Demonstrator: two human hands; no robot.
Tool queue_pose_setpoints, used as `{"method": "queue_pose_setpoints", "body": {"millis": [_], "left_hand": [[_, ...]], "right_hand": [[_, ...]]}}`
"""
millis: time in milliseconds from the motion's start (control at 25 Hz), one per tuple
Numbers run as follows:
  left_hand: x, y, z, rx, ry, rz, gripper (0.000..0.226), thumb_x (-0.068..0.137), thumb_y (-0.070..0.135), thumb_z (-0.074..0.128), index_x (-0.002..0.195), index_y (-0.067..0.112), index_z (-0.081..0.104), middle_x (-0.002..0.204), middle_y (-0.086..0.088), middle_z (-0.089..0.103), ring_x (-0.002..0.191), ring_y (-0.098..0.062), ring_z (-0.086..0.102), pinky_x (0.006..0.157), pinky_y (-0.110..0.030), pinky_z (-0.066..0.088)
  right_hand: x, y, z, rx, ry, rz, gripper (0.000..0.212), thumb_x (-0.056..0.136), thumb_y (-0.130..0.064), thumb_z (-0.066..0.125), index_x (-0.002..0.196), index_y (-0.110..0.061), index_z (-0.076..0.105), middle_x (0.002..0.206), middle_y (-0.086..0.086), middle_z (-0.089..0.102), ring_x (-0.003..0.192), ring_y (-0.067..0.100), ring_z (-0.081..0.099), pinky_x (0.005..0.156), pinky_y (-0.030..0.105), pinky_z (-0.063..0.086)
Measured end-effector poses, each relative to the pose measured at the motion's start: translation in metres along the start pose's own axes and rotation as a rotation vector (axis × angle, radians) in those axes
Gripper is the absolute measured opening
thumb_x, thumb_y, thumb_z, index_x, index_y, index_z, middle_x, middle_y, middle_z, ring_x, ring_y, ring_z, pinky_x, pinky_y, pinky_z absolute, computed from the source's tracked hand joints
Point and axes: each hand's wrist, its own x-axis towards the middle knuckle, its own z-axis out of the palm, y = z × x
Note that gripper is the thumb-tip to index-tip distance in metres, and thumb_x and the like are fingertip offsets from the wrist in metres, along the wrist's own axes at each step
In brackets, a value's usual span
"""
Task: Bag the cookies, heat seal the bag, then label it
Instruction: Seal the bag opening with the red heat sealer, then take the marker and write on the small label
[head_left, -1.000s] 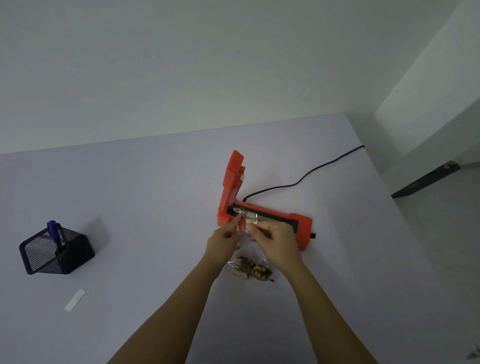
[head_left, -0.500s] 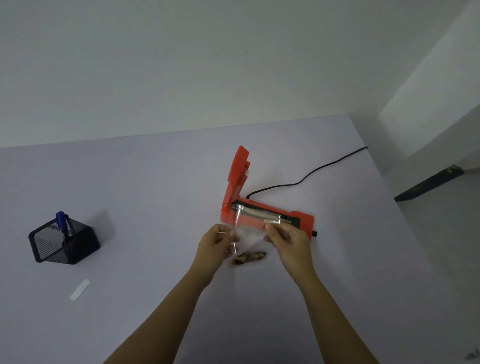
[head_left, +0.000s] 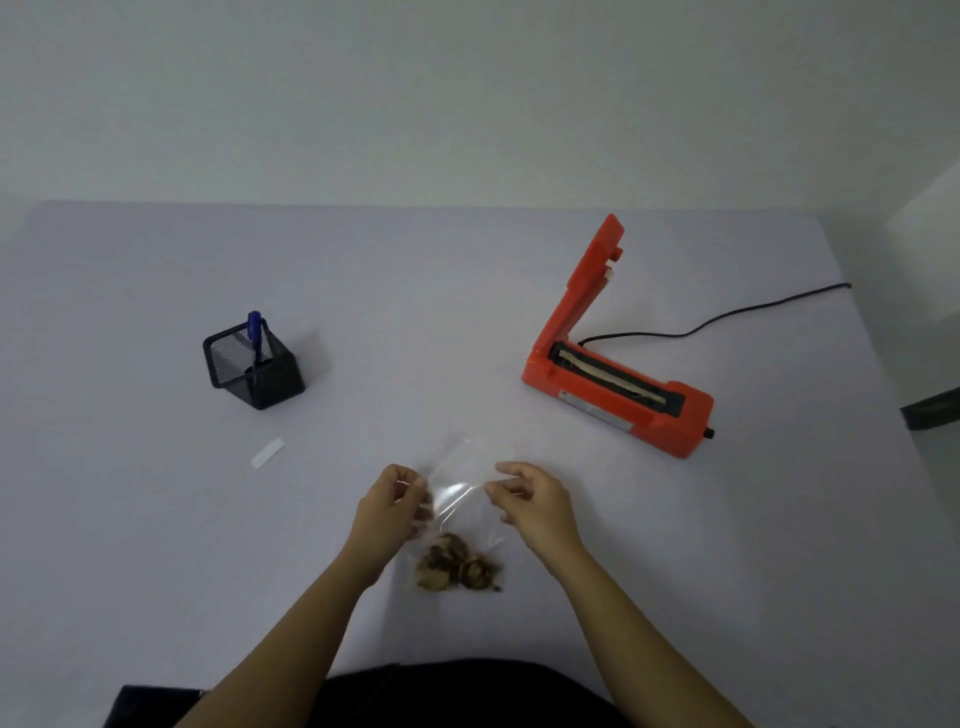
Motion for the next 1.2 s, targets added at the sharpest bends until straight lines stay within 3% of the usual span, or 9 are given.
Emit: {"method": "queue_pose_setpoints", "body": {"millis": [240,360,440,600,720,800,1040,1200], "left_hand": [[0.025,-0.006,-0.011,0.297,0.122,0.076,0.014,0.089,0.020,0.056,0.085,0.008,0.062,0.084,-0.007,0.068,0.080,-0.024,0.062,0.070,-0.032,0.050],[0.036,0.000,-0.009,0.390,0.128,0.098,0.013,0.088,0.018,0.053,0.086,0.008,0.060,0.080,-0.005,0.063,0.076,-0.024,0.059,0.070,-0.034,0.051],[0.040,0.002,-0.006,0.441,0.148,0.098,0.010,0.087,0.016,0.050,0.084,0.009,0.057,0.076,-0.003,0.059,0.073,-0.023,0.057,0.067,-0.034,0.049],[0.046,-0.004,-0.011,0.503,0.153,0.138,0.017,0.087,0.019,0.053,0.099,0.006,0.057,0.090,-0.007,0.060,0.082,-0.024,0.057,0.070,-0.031,0.045],[0.041,-0.001,-0.027,0.448,0.178,0.218,0.036,0.091,0.024,0.054,0.122,0.007,0.051,0.109,-0.008,0.058,0.093,-0.022,0.058,0.082,-0.034,0.049],[0.037,0.007,-0.053,0.383,0.257,0.297,0.034,0.091,0.021,0.053,0.123,0.007,0.052,0.108,-0.006,0.059,0.087,-0.018,0.058,0.078,-0.031,0.048],[0.035,0.026,-0.168,0.194,0.545,0.322,0.020,0.092,0.013,0.049,0.106,0.006,0.062,0.093,-0.007,0.065,0.081,-0.020,0.059,0.071,-0.026,0.042],[0.065,0.040,-0.214,0.167,0.590,0.246,0.029,0.096,0.019,0.043,0.114,0.005,0.059,0.108,-0.010,0.066,0.093,-0.021,0.059,0.076,-0.025,0.039]], "right_hand": [[0.021,0.012,0.027,-0.164,0.113,0.072,0.017,0.075,-0.018,0.075,0.088,-0.019,0.064,0.078,0.001,0.062,0.075,0.022,0.063,0.075,0.037,0.056],[0.031,0.009,0.031,-0.239,0.165,0.035,0.024,0.077,-0.014,0.074,0.099,-0.011,0.064,0.076,-0.001,0.058,0.071,0.015,0.056,0.066,0.019,0.046],[0.035,0.006,0.032,-0.272,0.181,-0.015,0.031,0.077,-0.011,0.073,0.106,-0.007,0.062,0.077,-0.002,0.056,0.069,0.011,0.053,0.064,0.013,0.042],[0.036,0.009,0.041,-0.348,0.218,-0.047,0.047,0.076,-0.018,0.074,0.118,-0.007,0.055,0.097,0.004,0.054,0.082,0.014,0.052,0.079,0.026,0.048],[0.029,-0.001,0.044,-0.407,0.306,-0.139,0.053,0.079,-0.027,0.071,0.125,-0.010,0.051,0.119,0.008,0.048,0.106,0.020,0.050,0.093,0.033,0.046],[0.028,-0.019,0.052,-0.432,0.344,-0.245,0.046,0.083,-0.025,0.066,0.124,-0.010,0.052,0.122,0.009,0.047,0.112,0.022,0.049,0.096,0.036,0.045],[0.057,-0.093,0.129,-0.432,0.297,-0.488,0.026,0.088,-0.014,0.059,0.113,-0.011,0.060,0.113,0.002,0.048,0.106,0.019,0.053,0.089,0.021,0.039],[0.087,-0.136,0.202,-0.401,0.153,-0.556,0.026,0.093,-0.024,0.054,0.115,-0.012,0.059,0.117,0.006,0.058,0.100,0.012,0.055,0.083,0.021,0.042]]}}
